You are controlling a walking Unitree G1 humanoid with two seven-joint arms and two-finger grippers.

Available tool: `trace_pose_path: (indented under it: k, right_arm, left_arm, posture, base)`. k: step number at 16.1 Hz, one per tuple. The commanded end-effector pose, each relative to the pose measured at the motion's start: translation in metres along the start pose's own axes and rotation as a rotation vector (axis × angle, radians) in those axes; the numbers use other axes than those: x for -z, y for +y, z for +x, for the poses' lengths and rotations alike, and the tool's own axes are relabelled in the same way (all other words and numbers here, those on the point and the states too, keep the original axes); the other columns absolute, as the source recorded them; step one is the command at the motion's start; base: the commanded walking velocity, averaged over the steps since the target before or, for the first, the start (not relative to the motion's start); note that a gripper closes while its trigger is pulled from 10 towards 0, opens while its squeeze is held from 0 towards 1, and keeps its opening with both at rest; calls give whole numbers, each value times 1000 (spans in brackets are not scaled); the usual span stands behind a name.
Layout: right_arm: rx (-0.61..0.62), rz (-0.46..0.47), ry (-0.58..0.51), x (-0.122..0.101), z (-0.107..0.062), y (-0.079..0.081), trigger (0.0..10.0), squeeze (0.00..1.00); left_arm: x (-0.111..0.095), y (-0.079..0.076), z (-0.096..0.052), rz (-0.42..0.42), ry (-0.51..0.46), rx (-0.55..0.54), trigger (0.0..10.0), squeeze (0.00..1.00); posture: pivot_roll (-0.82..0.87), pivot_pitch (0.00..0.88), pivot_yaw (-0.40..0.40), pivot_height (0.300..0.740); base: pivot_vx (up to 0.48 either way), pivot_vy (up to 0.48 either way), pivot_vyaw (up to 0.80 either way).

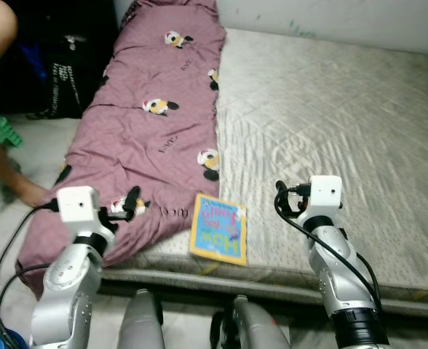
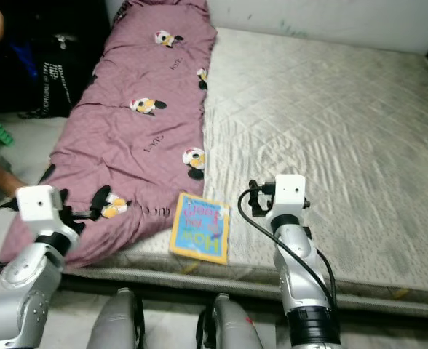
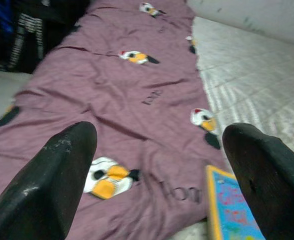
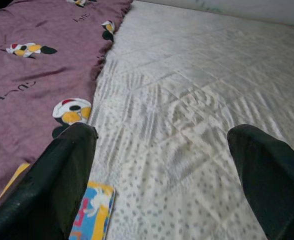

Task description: Clean up the room

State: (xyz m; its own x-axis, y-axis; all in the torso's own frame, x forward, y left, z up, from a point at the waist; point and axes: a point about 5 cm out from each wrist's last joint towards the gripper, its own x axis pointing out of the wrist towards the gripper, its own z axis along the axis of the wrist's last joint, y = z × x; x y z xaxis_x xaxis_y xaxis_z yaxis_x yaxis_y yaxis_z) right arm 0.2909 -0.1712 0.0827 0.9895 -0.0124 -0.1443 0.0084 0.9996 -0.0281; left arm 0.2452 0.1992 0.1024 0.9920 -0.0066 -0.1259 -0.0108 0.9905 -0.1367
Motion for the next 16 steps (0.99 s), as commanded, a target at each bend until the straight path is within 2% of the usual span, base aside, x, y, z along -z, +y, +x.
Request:
trace_pose_path:
  k: [1,8,16]
  right_arm:
    - [14,17,-9,-2,-3,-5,10000,0]
    - [-1,47,-21,-4,-8,-5,10000,0]
    - [9,36,-3,-2,-10,-9,10000,0]
  left_arm:
    - [-3,1,-2,22,-20,-19,10000,0]
    - [-3,4,-3,52,-26,-49,10000,0]
    - [-3,12,-6,61,-27,-118,10000,0]
  posture:
    - [27,120,-66,663]
    - [20,119,-63,593]
    - [24,126,-61,593]
  base:
    - [0,0,0]
    - [0,0,0]
    - [0,0,0]
